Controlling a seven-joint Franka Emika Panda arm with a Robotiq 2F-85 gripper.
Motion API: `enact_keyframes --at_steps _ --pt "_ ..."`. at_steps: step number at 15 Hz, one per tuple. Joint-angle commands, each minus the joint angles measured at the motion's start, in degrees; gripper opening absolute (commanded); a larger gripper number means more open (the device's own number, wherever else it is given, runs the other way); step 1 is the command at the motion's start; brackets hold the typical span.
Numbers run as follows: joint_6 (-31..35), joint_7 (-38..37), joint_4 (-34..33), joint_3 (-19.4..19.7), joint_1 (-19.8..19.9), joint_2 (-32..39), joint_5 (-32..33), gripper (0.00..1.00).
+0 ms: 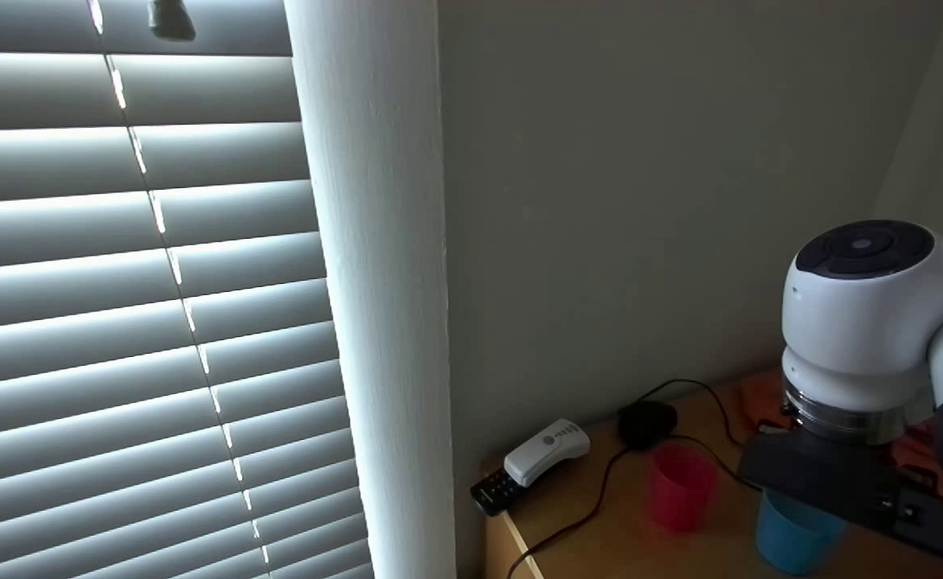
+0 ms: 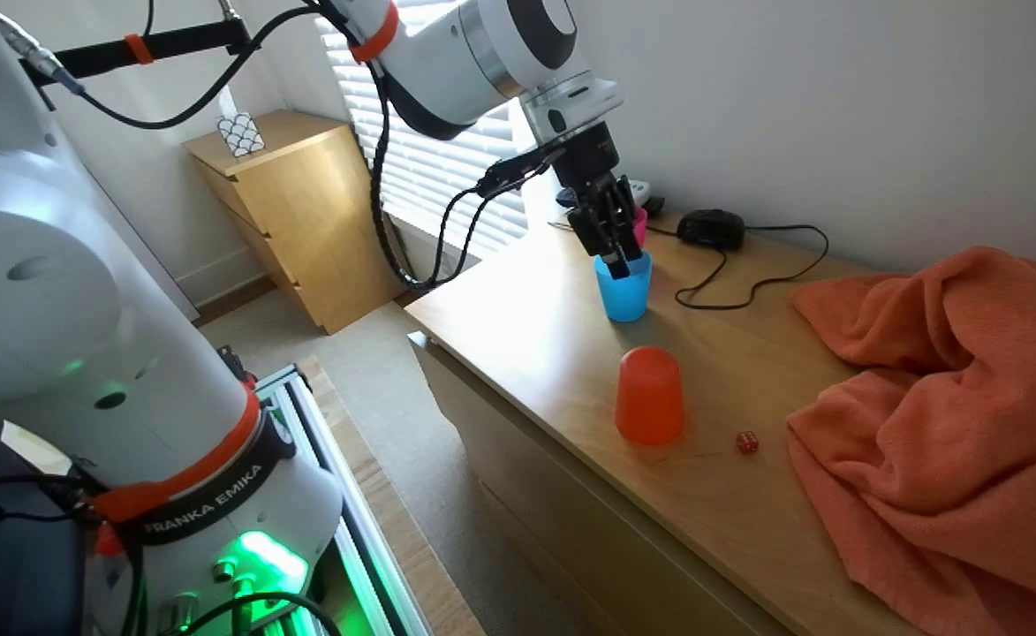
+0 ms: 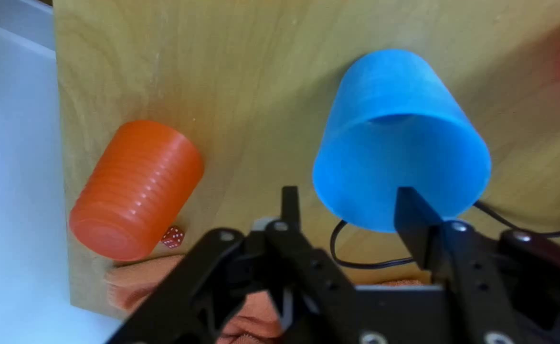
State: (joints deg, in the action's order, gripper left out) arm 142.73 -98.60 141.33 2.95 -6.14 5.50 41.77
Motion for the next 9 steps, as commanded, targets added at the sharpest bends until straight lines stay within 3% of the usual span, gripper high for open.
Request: enact_keyframes --at_steps 1,3,4,6,9 --pt "1.9 1.8 2.9 0.3 3.2 -4.2 -3.4 0.88" --pt "3.4 3.3 3.8 1.0 5.4 -5.8 -9.6 0.99" --pt "0.5 1.4 0.5 -0.2 3.9 -2.4 -5.4 0.85" --pt "1.6 2.9 1.1 0.3 5.6 -3.7 -8.0 0.99" --pt "1.9 3.0 1.8 0.3 6.1 -4.4 -8.5 1.00"
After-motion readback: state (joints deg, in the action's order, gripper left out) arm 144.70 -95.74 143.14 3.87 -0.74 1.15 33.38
